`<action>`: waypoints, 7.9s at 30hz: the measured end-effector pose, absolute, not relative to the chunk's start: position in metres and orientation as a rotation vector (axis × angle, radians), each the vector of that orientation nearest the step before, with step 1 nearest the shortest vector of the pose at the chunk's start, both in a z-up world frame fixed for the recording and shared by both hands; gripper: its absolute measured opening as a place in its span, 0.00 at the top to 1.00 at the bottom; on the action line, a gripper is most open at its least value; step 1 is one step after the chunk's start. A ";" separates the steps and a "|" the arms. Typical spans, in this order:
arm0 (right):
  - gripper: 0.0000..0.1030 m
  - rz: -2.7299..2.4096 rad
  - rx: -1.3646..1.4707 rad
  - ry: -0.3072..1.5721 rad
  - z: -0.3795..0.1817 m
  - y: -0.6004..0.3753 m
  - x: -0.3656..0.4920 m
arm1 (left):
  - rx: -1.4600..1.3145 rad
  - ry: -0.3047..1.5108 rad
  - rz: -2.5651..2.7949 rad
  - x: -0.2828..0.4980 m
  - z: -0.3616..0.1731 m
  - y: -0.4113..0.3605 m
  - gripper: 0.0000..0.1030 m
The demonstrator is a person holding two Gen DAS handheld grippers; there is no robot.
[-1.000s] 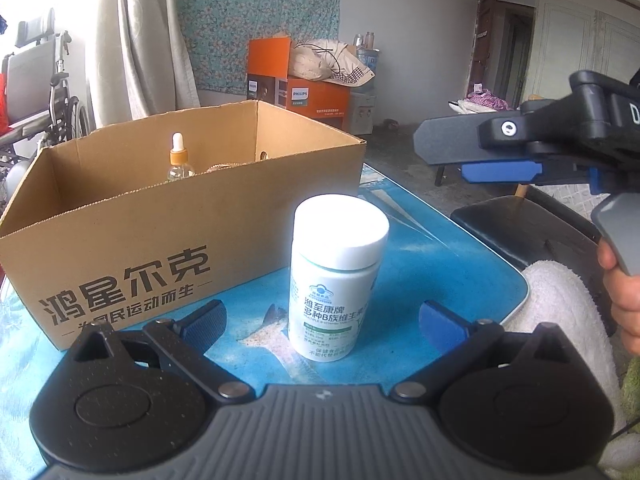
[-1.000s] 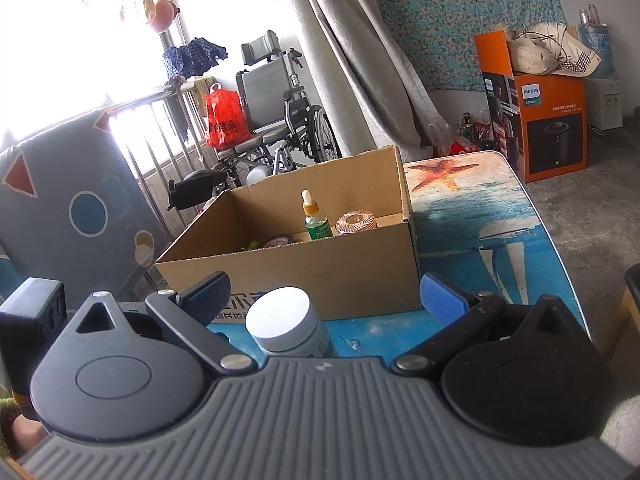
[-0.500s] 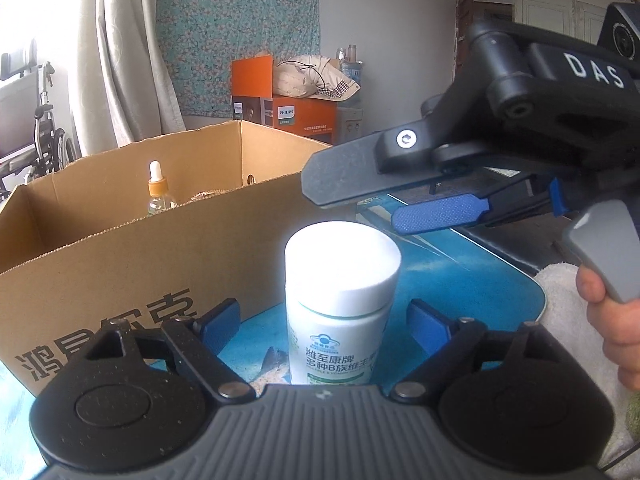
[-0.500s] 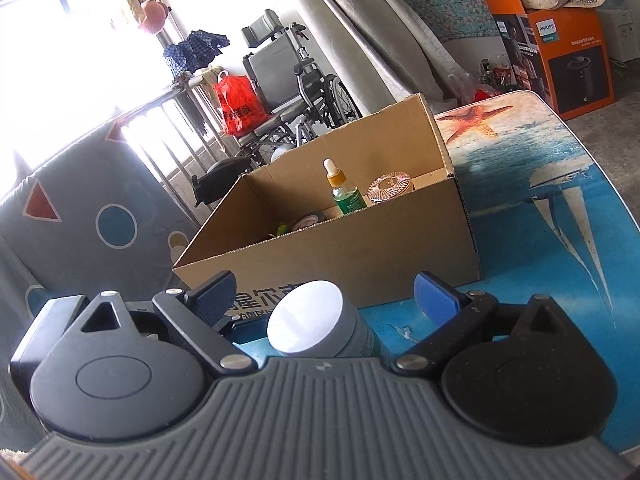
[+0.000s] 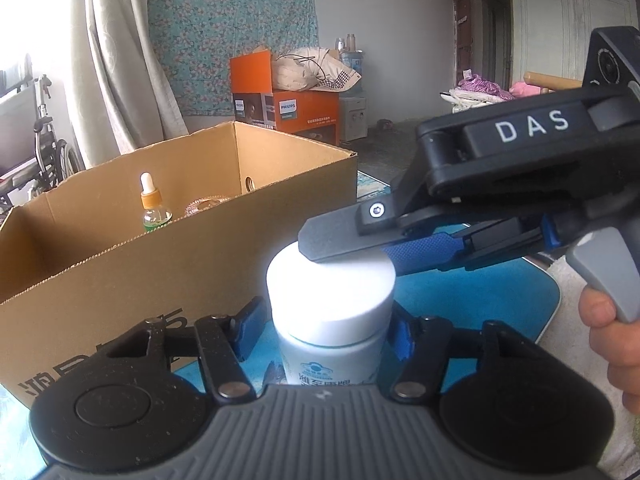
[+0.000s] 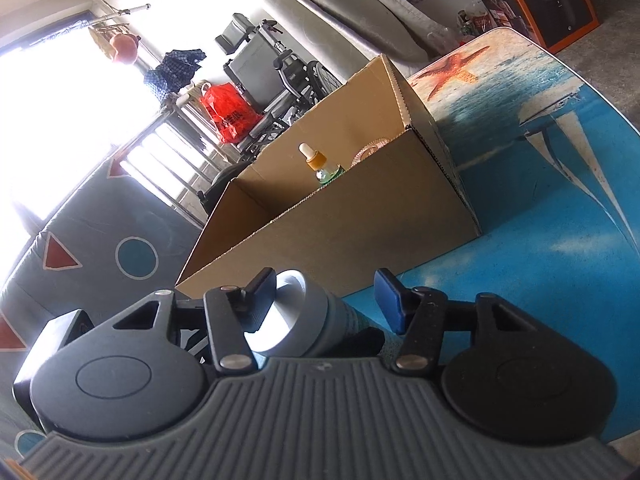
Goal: Organize rigid objects
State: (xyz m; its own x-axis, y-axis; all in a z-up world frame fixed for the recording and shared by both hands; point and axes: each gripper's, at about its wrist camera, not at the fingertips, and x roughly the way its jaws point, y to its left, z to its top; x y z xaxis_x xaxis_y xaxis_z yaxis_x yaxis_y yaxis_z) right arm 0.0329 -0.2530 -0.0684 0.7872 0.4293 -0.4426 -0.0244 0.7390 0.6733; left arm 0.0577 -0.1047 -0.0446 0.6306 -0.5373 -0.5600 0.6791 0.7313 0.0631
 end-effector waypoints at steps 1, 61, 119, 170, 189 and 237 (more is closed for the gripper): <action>0.49 0.271 0.709 0.627 -0.069 -0.254 0.033 | 0.283 0.549 -0.705 0.058 -0.044 -0.106 0.42; 0.51 0.323 0.650 0.633 -0.040 -0.240 0.021 | 0.290 0.542 -0.625 0.039 -0.022 -0.107 0.48; 0.49 0.302 0.603 0.569 -0.002 -0.298 0.182 | 0.225 0.681 -0.734 0.204 0.025 -0.140 0.11; 0.01 -0.036 0.048 0.738 0.019 -0.151 0.107 | 0.049 0.760 -0.096 0.112 0.041 -0.008 0.00; 0.01 -0.049 0.073 0.747 0.014 -0.157 0.111 | 0.070 0.753 -0.087 0.115 0.041 -0.011 0.00; 0.01 -0.070 0.088 0.761 0.015 -0.160 0.108 | 0.091 0.762 -0.084 0.116 0.040 -0.013 0.00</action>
